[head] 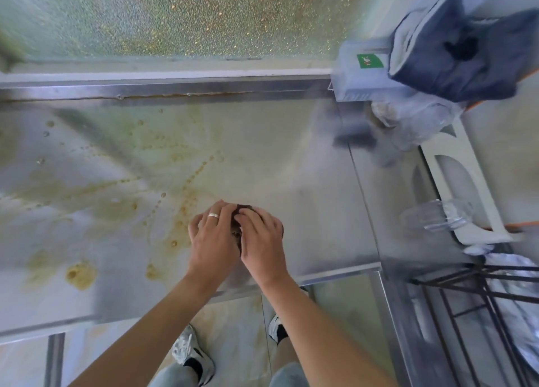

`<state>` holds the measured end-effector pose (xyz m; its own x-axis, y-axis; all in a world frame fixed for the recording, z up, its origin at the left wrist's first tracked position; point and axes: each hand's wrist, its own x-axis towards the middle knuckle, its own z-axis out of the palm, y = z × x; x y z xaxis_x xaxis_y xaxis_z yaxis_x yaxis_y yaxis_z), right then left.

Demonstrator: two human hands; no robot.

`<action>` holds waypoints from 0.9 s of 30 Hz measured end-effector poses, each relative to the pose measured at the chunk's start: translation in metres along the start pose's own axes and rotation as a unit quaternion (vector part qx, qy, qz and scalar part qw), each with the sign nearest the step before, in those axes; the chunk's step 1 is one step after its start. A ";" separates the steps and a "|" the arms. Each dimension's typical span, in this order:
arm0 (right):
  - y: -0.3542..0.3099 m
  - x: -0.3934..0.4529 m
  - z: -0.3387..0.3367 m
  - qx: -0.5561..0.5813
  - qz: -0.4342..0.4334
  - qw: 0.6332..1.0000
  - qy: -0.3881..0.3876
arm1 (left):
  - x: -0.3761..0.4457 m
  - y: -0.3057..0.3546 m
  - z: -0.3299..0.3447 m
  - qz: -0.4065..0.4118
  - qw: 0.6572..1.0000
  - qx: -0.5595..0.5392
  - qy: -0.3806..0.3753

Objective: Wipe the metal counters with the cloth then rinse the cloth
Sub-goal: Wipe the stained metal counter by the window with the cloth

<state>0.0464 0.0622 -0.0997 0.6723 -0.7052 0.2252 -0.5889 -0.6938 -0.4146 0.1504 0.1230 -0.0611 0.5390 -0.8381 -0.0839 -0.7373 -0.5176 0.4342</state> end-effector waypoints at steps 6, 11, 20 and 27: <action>0.073 -0.013 -0.068 0.007 0.079 0.991 0.112 | -0.004 0.011 0.006 0.043 0.998 -0.030 0.039; 0.170 -0.076 -0.095 -0.050 0.196 0.973 0.111 | -0.008 0.011 0.008 0.060 0.998 -0.025 0.022; 0.067 -0.084 -0.041 -0.017 0.250 0.965 0.077 | -0.020 -0.006 0.002 0.047 0.998 -0.026 0.016; -0.002 -0.070 -0.001 -0.002 0.195 0.977 0.088 | -0.034 -0.035 -0.009 -0.010 0.999 -0.023 0.031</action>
<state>0.0003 0.1132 -0.1138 0.3084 -0.9302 0.1992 -0.7867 -0.3671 -0.4963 0.1617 0.1710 -0.0654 0.5787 -0.8146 -0.0389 -0.7069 -0.5247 0.4743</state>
